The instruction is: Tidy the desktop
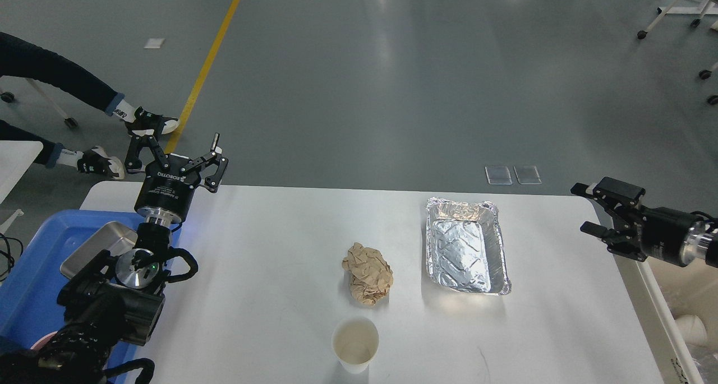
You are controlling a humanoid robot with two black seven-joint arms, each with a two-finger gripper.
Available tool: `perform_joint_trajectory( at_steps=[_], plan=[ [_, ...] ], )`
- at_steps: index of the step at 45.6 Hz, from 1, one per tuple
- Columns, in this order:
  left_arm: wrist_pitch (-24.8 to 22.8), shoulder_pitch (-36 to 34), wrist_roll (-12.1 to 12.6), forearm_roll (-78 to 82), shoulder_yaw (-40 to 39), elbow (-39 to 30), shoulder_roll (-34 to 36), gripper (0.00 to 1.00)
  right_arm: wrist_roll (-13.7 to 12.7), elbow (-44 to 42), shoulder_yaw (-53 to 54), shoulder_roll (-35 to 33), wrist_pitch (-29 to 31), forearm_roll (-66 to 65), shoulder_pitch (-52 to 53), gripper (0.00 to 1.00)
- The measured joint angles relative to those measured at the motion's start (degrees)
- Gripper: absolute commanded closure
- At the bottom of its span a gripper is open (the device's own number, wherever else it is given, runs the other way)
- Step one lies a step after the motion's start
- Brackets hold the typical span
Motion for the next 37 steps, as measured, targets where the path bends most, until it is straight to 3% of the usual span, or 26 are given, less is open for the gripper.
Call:
perform_joint_trajectory(
  at_steps=[9, 23, 30, 37],
  plan=[
    [0.13, 1.80, -0.04, 0.00, -0.01, -0.01, -0.03, 0.02, -0.11, 13.26, 0.01, -15.79, -0.07, -8.74, 0.10, 0.00],
    [0.18, 3.41, -0.08, 0.22, -0.01, -0.07, 0.63, 0.02, -0.05, 23.51, 0.54, -35.53, -0.06, -18.92, 0.96, 0.00],
    [0.15, 3.58, 0.01, 0.43, 0.10, -0.07, 0.89, 0.02, -0.09, 28.29, 0.04, -43.15, 0.25, -19.55, 0.16, 0.00],
    [0.02, 3.62, 0.09, 0.48, 0.62, -0.07, 0.96, 0.02, -0.11, 30.07, -2.20, -45.47, 1.75, -19.57, -0.61, 0.00]
  ],
)
